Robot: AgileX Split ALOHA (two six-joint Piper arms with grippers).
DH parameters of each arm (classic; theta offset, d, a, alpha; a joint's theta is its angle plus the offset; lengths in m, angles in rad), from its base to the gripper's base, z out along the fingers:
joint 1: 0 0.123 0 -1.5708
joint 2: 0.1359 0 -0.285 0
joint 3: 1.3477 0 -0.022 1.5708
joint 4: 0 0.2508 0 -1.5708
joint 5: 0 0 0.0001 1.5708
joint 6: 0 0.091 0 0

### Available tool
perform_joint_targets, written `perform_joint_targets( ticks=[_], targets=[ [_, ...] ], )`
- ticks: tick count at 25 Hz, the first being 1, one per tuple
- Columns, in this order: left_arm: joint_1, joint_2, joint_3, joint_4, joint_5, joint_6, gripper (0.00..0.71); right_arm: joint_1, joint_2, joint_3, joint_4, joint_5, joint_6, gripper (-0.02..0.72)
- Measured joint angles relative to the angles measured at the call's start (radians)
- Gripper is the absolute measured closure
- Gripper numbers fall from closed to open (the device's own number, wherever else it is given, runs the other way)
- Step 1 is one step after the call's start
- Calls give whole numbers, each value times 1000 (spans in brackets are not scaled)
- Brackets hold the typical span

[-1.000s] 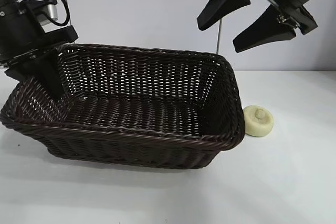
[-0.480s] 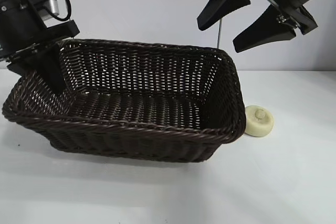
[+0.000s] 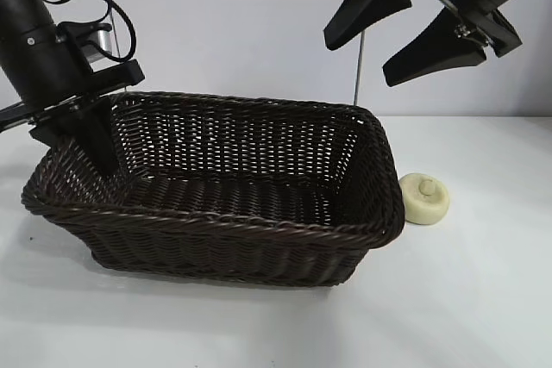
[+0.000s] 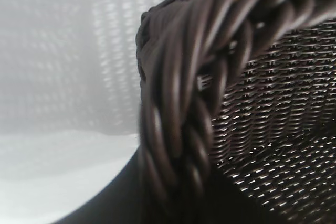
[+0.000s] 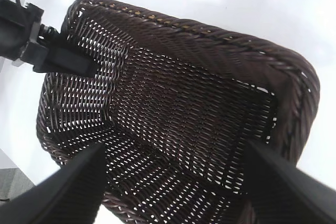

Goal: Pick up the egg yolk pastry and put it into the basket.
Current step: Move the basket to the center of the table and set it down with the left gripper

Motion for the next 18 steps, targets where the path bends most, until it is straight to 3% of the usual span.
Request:
perform_joint_targets(
  ticks=[12,14,18],
  targets=[
    [0,44,0,4,-25,0,589,0,0,0,-5,1,0,174],
    [0,44,0,-5,-25,0,529,0,0,0,-5,1,0,174],
    [0,44,-6,-13,-22,0,309,0,0,0,-7,1,0,174]
  ],
)
